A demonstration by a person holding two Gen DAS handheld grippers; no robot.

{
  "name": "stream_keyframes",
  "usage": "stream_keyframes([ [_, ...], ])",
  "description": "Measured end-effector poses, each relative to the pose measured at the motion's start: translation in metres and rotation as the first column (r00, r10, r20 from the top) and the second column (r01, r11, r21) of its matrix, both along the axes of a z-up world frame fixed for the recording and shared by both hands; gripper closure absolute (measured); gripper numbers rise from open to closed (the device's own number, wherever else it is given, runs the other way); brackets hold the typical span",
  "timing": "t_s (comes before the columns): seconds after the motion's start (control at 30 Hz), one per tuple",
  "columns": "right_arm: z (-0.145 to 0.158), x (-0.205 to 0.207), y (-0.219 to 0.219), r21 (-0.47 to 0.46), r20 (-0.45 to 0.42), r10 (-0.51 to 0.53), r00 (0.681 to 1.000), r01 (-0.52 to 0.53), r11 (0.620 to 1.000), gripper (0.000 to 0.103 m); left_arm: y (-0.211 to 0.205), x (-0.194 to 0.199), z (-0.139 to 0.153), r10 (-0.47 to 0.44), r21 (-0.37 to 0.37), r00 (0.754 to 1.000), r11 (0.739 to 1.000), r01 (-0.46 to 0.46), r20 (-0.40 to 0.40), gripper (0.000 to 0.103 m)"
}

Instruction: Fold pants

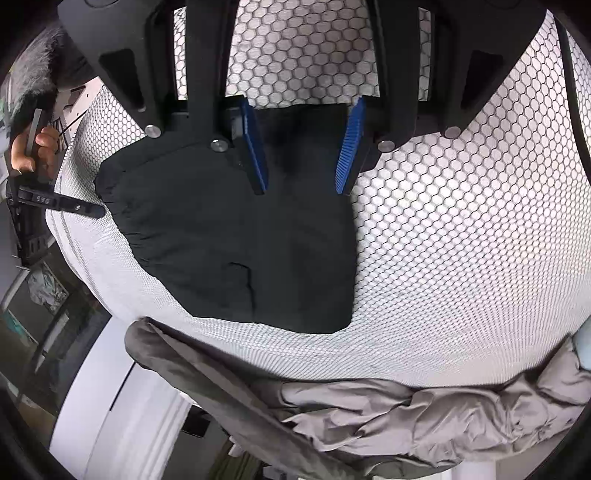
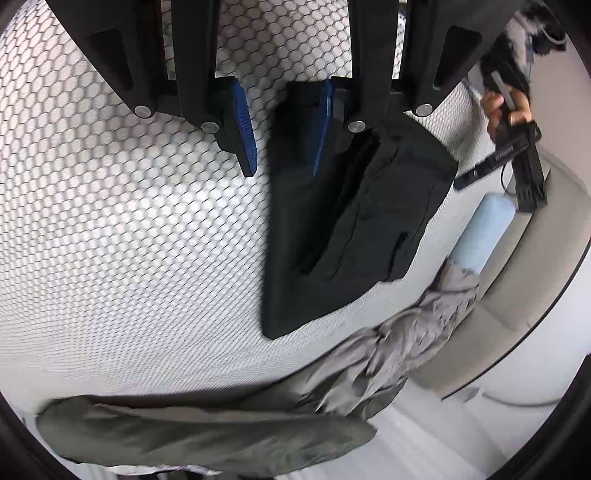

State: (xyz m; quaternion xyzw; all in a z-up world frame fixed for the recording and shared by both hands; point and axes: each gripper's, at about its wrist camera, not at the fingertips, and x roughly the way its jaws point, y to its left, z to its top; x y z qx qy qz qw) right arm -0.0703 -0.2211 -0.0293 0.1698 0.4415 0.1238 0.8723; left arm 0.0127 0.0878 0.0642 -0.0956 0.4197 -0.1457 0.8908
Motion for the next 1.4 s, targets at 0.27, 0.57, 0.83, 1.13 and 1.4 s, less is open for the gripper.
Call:
stream_keyframes([
  [0.27, -0.014, -0.001, 0.013, 0.039, 0.01, 0.052, 0.999, -0.052, 0.998, 0.09, -0.015, 0.011, -0.015, -0.015, 0.044, 1.0, 0.999, 0.016, -0.022, 0.069],
  [0.57, 0.0, -0.012, -0.003, -0.02, 0.029, -0.022, 0.999, 0.023, 1.0, 0.086, -0.013, 0.004, -0.02, -0.015, 0.072, 1.0, 0.997, 0.017, -0.017, 0.069],
  [0.83, -0.01, 0.007, 0.025, 0.228, -0.024, 0.083, 0.996, -0.076, 0.971, 0.079, -0.018, 0.008, -0.023, -0.021, 0.092, 1.0, 0.995, 0.023, -0.02, 0.069],
  [1.13, -0.017, 0.023, 0.058, 0.25, -0.062, 0.13, 0.99, -0.111, 0.962, 0.064, -0.016, 0.008, -0.025, -0.021, 0.094, 0.999, 0.995, 0.024, -0.025, 0.068],
  [1.4, -0.026, 0.024, 0.063, 0.258, -0.109, 0.16, 0.981, -0.127, 0.958, 0.063, -0.016, 0.009, -0.025, -0.024, 0.098, 0.999, 0.995, 0.026, -0.025, 0.067],
])
